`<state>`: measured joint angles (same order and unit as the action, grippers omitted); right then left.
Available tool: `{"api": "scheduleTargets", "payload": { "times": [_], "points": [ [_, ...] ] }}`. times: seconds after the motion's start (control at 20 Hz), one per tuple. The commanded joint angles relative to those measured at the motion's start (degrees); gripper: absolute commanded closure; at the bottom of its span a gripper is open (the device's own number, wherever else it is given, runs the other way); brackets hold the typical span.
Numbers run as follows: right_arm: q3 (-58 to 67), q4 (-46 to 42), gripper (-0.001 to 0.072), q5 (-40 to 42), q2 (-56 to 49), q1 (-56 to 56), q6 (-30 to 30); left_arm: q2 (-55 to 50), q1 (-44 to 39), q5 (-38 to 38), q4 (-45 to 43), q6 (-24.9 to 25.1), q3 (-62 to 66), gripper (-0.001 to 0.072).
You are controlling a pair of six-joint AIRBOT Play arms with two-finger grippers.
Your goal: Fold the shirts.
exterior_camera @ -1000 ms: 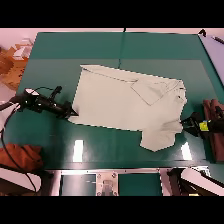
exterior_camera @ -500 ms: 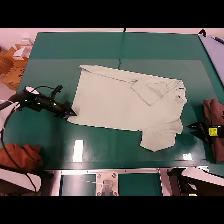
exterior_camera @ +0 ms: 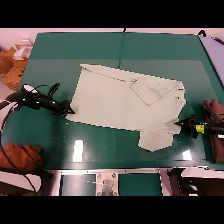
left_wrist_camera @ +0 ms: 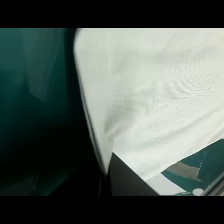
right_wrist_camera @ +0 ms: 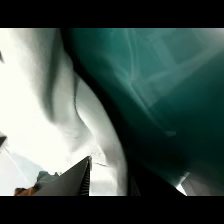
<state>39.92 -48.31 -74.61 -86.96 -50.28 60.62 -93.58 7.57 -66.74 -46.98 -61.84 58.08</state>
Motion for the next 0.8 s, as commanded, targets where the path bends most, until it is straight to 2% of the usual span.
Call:
{"api": "scheduleTargets", "payload": {
  "times": [0.0, 0.05, 0.15, 0.35, 0.45, 0.6, 0.75],
  "points": [
    [-0.15, -0.11, 0.0480, 1.33, -1.11, 1.55, -1.33, 0.11, -0.02, 0.24, -0.15, -0.26, 0.07, 0.0689],
    [-0.15, 0.13, 0.0588, 1.29, -1.09, 1.62, -1.36, 0.11, -0.02, 0.22, -0.13, -0.26, 0.07, 0.0689],
    [-0.13, 3.26, 0.0693, 0.26, -0.72, 1.66, -2.14, 0.68, -0.02, 0.02, 1.31, -0.22, 0.13, 0.0690],
    [5.84, 18.73, 0.0693, -7.78, 5.14, 2.25, -5.25, 9.09, 0.11, -0.33, 2.38, -0.50, 5.49, 0.0691],
    [12.02, 25.44, 0.0693, -9.05, 10.88, 4.39, -5.22, 15.61, 0.11, -0.37, 2.43, -1.31, 11.72, 0.0690],
    [25.35, 34.82, 0.0693, -8.33, 21.03, 7.48, -5.20, 25.33, 0.11, -0.24, 2.40, -2.62, 22.80, 0.0690],
    [40.74, 42.80, 0.0693, -0.48, 30.27, 6.60, -5.20, 34.21, 0.11, 1.64, 2.43, -2.69, 35.39, 0.0689]
  ]
}}
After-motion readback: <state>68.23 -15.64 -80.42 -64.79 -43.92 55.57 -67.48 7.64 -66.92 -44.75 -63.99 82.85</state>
